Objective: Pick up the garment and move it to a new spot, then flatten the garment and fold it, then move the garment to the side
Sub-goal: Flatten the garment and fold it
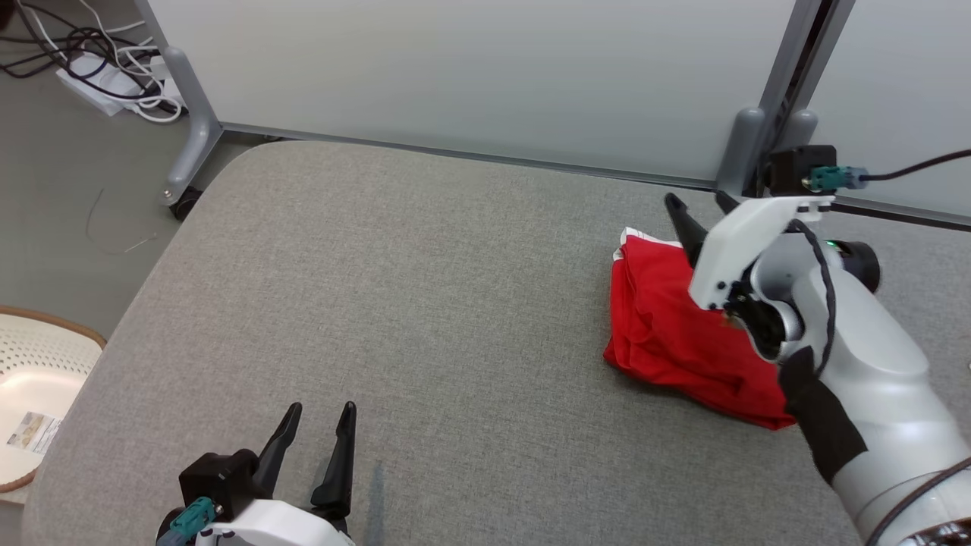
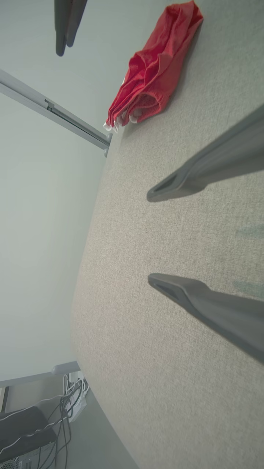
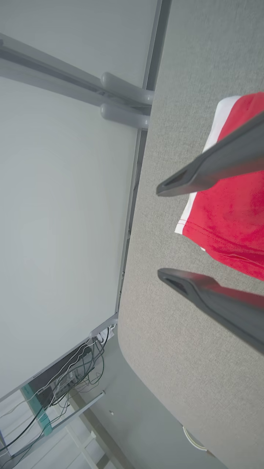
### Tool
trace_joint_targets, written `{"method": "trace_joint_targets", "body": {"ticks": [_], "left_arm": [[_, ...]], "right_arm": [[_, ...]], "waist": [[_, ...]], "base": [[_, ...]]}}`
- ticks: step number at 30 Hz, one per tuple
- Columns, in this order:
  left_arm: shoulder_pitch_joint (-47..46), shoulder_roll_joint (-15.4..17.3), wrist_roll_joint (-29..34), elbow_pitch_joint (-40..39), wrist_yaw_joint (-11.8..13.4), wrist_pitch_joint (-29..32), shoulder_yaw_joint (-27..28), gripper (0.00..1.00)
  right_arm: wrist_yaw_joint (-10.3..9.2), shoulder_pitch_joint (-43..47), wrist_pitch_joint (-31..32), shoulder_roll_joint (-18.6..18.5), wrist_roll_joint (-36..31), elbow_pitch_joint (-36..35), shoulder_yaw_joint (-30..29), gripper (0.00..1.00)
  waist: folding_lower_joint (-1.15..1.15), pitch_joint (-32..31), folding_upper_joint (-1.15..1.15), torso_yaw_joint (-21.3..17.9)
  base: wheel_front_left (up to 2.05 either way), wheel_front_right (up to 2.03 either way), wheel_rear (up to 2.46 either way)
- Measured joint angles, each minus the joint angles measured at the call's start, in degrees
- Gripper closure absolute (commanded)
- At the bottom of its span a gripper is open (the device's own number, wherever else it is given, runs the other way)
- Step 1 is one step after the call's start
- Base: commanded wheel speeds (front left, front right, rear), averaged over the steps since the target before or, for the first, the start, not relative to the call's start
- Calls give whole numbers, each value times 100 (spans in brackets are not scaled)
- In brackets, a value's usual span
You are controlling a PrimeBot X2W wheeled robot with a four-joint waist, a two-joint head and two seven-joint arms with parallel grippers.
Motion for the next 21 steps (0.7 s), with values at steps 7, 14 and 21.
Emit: {"method": "trace_joint_targets", "body": {"ticks": [7, 14, 21], "left_arm": [[36, -9, -8, -9, 42, -5, -22, 0], [141, -8, -93, -5, 46, -37, 18, 0], [124, 4, -99, 1, 41, -53, 37, 0]], "right_arm": [[-1, 243, -447, -636, -1107, 436, -499, 0], [0, 983, -573, -420, -1594, 304, -758, 53], [0, 1372, -639, -49, -1771, -281, -312, 100]], "waist": [[0, -133, 0, -106], [0, -114, 0, -265], [0, 1, 0, -301]], "base": [[0, 0, 0], [0, 0, 0], [0, 0, 0]]}}
